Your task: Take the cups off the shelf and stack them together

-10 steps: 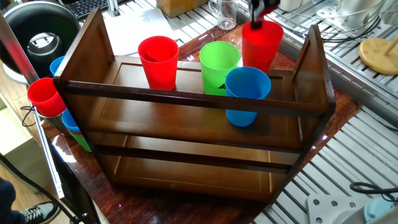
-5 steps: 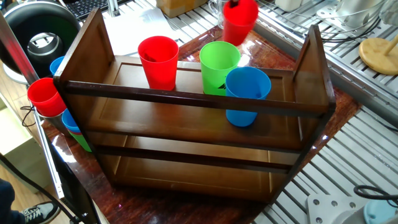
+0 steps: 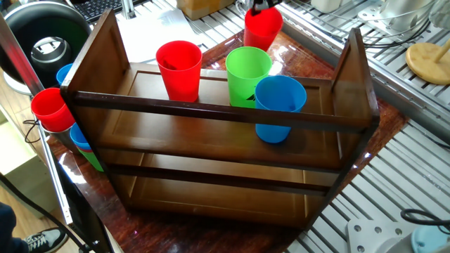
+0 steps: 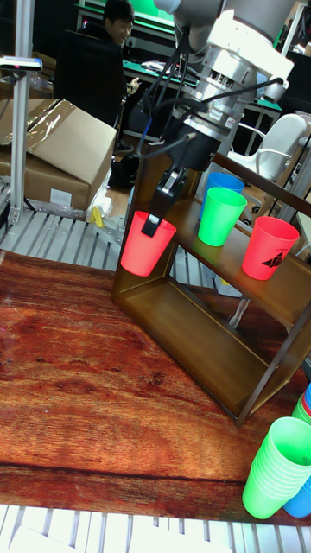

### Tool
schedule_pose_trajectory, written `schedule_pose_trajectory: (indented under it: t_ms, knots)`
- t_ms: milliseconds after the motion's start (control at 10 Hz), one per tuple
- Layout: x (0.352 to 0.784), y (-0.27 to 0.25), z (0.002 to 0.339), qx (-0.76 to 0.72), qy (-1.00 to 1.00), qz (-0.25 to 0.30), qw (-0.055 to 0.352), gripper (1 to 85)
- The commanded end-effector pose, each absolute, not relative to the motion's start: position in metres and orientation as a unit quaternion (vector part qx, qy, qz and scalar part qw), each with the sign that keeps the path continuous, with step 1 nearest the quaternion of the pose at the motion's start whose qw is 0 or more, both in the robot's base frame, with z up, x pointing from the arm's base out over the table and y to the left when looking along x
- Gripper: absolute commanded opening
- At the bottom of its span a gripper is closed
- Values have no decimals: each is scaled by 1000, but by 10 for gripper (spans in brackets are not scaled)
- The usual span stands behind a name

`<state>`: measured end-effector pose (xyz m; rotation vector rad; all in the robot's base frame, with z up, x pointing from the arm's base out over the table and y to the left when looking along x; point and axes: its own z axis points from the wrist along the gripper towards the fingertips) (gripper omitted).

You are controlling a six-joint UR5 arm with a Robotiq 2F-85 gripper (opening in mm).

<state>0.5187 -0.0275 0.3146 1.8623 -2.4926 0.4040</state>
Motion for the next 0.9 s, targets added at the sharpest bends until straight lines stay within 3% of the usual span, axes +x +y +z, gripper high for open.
schedule_pose_trajectory:
  t_ms: [0,500,800]
  knots:
    - [509,-32,313,556,-821,125,16,13]
    - [504,-34,313,513,-849,125,20,13]
    - [542,-74,301,564,-818,109,14,13]
